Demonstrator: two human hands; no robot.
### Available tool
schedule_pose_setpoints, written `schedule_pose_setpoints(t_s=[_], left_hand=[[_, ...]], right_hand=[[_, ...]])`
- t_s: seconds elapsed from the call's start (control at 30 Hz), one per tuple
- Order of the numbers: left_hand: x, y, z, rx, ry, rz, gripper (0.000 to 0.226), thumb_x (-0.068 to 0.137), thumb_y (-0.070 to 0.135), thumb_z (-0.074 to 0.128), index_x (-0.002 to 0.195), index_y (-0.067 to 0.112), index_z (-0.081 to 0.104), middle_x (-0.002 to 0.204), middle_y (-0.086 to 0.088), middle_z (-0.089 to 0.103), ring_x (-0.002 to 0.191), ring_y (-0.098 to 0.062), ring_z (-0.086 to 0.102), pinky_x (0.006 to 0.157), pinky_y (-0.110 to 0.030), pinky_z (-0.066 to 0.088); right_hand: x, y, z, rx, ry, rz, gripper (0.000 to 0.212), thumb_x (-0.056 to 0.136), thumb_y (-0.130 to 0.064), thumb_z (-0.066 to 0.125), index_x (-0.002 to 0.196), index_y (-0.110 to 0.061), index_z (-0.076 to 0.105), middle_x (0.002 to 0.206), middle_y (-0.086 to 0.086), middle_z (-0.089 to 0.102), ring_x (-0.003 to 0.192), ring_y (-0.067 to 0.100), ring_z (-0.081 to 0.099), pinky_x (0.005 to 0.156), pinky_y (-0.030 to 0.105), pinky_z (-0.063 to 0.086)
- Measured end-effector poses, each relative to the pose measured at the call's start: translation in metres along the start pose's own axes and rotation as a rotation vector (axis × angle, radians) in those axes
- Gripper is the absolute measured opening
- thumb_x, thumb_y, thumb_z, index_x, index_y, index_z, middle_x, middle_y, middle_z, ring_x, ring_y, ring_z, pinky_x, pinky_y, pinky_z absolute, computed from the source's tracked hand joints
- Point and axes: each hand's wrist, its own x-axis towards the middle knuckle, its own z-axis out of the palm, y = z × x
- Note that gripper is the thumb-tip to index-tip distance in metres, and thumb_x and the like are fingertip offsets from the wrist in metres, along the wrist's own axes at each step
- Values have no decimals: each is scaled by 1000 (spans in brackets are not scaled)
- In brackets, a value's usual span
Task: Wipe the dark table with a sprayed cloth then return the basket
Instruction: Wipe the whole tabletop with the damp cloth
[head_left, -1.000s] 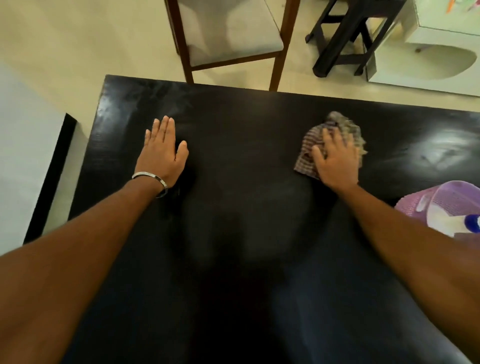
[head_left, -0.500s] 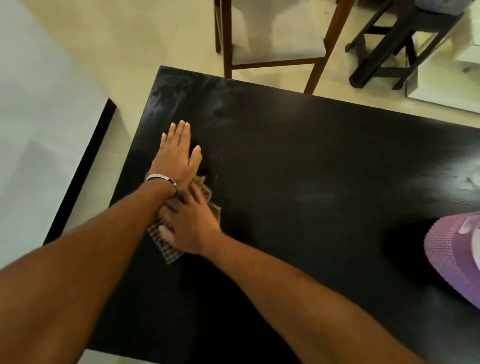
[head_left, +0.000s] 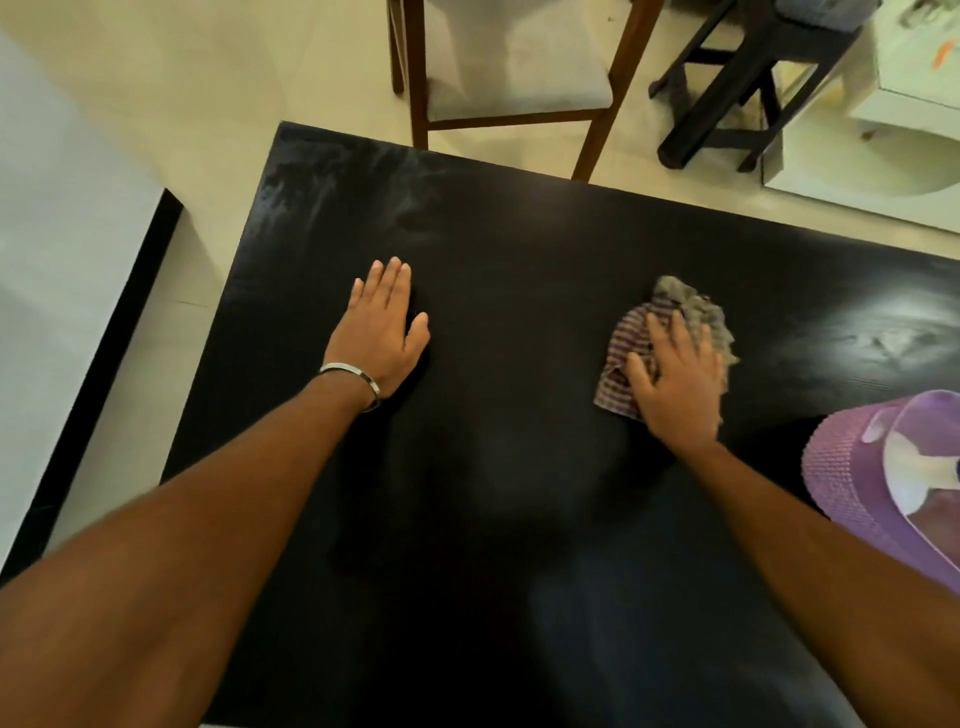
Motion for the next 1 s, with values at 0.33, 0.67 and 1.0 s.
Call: schedule_pose_setpoints(t_s=[0.33,0.67,1.0], left_hand=[[11,-23,-8,26,15,-30,65,100,41,23,154,10,4,162,-8,1,149,-22,-4,122,-43,4],[23,-99,-34,32,133,-127,64,101,39,23,154,8,6,162,-10,3,150,-23,-3,122,-40,1],[19,-146,-48,16,172,-196,64,101,39,23,154,7,6,162,-11,3,150,-23,-3,122,-38,0]], right_hand=[[-32,-90,20,-8,29,-6,67,89,-57,40,152,-32,39,162,5,29,149,38,18,119,58,15],[108,-221,21,28,-6,-161,66,94,-63,31,154,-38,26,165,2,20,151,37,11,121,57,7],[134,-380,31,-89,-211,-650,66,95,-65,28,157,-42,15,168,1,6,152,38,-4,121,59,-2]])
